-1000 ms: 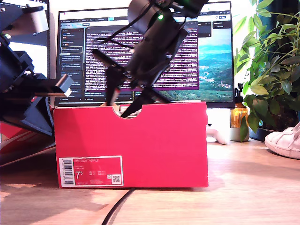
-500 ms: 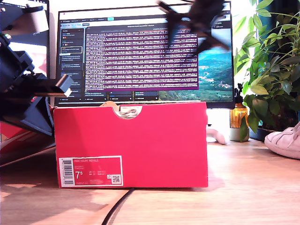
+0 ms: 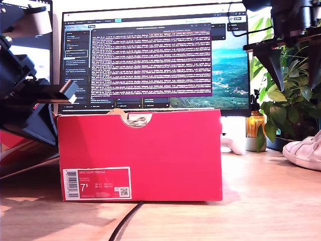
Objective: Pack the white shoes by picking the first shoe and placing it inside the red shoebox, left side, then picking and rotating the second shoe and placing it in the shoebox
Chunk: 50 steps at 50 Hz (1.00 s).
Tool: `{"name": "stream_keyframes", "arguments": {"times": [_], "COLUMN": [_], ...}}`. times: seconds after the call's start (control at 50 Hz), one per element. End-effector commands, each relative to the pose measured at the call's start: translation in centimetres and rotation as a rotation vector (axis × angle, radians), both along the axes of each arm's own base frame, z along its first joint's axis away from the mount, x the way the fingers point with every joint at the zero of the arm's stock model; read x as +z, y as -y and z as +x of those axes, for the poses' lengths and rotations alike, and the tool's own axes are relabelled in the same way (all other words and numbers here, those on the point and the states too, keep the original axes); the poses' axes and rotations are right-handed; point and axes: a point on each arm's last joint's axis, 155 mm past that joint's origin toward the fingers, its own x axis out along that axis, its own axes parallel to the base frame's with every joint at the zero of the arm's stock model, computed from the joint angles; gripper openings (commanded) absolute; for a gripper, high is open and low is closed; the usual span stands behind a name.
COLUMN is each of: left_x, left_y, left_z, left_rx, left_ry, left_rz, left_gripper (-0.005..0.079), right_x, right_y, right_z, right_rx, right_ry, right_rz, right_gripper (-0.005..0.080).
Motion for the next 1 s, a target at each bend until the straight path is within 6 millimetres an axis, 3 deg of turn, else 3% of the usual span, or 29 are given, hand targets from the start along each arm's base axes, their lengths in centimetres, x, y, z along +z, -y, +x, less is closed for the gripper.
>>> {"name": "stream_keyframes", "arguments": {"times": [0.0, 0.16, 0.38, 0.56, 0.9, 0.98], "left_x": [0.4, 0.4, 0.4, 0.4, 0.4, 0.4], "left_y": [0.3, 0.3, 0.3, 0.3, 0.3, 0.3], "left_z": [0.2, 0.2, 0.2, 0.2, 0.2, 0.2], "left_rx": [-0.004, -0.004, -0.003, -0.004, -0.004, -0.004], "left_ry": [0.010, 0.010, 0.010, 0.010, 0.010, 0.010], "left_rz": [-0.010, -0.010, -0.011, -0.010, -0.010, -0.010], "left_gripper": [-0.0019, -0.0019, -0.0019, -0.0019, -0.0019, -0.0019], "right_x": [0.3, -1.1, -3.0, -3.2, -5.4, -5.8], "right_y": [0.5, 1.8, 5.5, 8.2, 9.9, 10.4], "right_z": [-0.3, -1.8, -7.0, -10.7, -13.5, -13.3], "right_rx": [-0.015, -0.062, -0.249, -0.390, -0.475, -0.490], "right_ry": [0.005, -0.046, -0.109, -0.099, -0.183, -0.175], "right_rz": [0.002, 0.017, 0.009, -0.005, 0.009, 0.012], "right_gripper": [0.0623, 0.0715, 0.0714, 0.0714, 0.0715, 0.0715]}}
